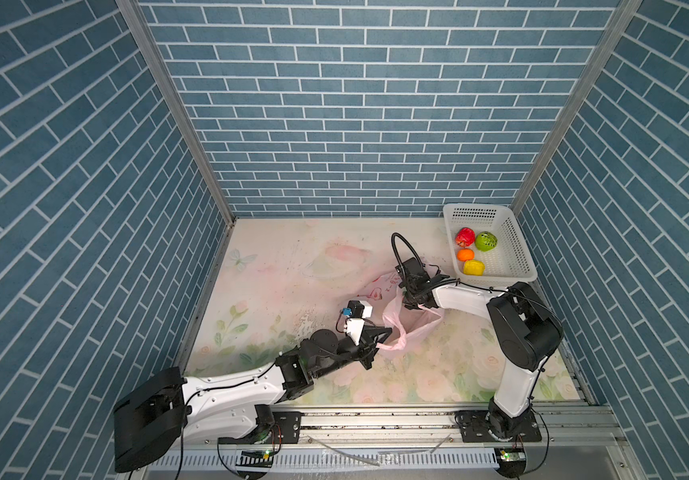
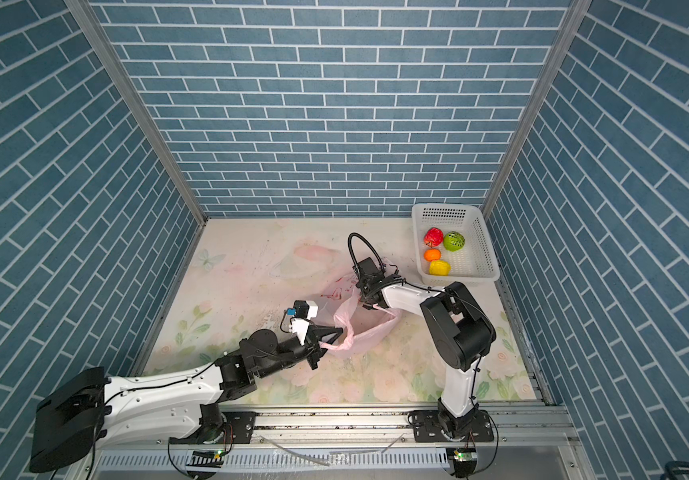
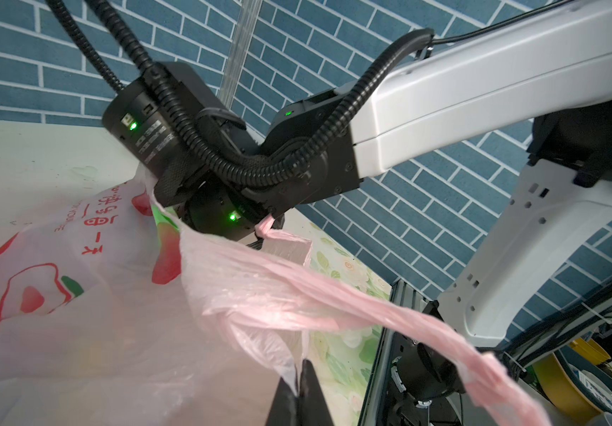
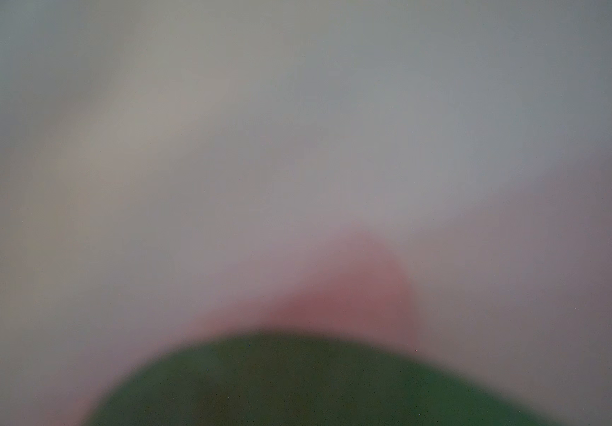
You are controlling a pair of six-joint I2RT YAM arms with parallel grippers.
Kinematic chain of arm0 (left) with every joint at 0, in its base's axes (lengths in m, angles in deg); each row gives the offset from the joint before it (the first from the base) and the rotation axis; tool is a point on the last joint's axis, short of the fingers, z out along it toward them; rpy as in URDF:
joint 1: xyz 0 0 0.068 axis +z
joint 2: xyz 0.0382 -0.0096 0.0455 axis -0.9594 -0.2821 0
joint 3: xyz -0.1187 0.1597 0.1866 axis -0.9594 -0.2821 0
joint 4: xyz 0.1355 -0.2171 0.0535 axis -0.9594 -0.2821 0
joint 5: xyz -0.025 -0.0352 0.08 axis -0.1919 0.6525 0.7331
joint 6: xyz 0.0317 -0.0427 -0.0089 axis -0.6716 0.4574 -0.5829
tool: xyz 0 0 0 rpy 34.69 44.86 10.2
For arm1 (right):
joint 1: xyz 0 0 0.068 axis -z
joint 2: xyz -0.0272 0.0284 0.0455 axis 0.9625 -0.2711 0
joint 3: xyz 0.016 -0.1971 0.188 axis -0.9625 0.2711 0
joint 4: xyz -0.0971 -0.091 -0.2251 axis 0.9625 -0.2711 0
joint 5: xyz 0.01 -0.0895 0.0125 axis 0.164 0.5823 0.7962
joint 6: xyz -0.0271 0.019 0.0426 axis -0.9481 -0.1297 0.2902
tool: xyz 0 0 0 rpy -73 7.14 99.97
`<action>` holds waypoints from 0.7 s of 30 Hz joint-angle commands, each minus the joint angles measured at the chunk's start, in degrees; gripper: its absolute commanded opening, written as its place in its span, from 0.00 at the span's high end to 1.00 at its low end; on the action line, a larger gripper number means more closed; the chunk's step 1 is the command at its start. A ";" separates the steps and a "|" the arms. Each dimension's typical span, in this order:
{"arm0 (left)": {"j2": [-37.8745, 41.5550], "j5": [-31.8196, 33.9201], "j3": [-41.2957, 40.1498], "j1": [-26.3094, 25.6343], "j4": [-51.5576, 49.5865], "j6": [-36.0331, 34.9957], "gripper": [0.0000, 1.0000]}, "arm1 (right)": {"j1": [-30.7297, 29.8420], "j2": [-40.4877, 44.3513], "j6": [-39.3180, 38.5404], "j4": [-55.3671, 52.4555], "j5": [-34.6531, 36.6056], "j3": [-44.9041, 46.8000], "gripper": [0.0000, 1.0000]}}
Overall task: Untie the knot of the plastic bag and take out the fruit
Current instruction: Pick up the fruit from the plastic bag.
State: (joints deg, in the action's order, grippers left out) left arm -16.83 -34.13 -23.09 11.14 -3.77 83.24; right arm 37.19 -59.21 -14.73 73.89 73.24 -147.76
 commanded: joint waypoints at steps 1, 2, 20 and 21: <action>0.92 3.56 -2.12 0.07 2.15 0.21 0.93 | -0.55 4.74 -0.73 1.17 -3.55 2.20 0.62; 1.17 4.53 -2.35 0.07 2.44 0.00 0.93 | -0.90 5.54 -1.15 1.02 -4.12 2.79 0.62; 5.87 14.42 -5.61 0.07 4.30 -3.12 0.93 | -12.68 17.39 -5.21 -9.31 -8.88 4.62 0.65; 6.46 14.77 -5.72 0.07 3.87 -3.36 0.93 | -13.40 18.29 -5.22 -10.56 -8.59 4.33 0.65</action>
State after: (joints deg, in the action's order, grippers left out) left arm -11.85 -21.96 -27.81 11.12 -0.73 81.19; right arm 25.19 -44.13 -18.89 67.66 64.12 -144.22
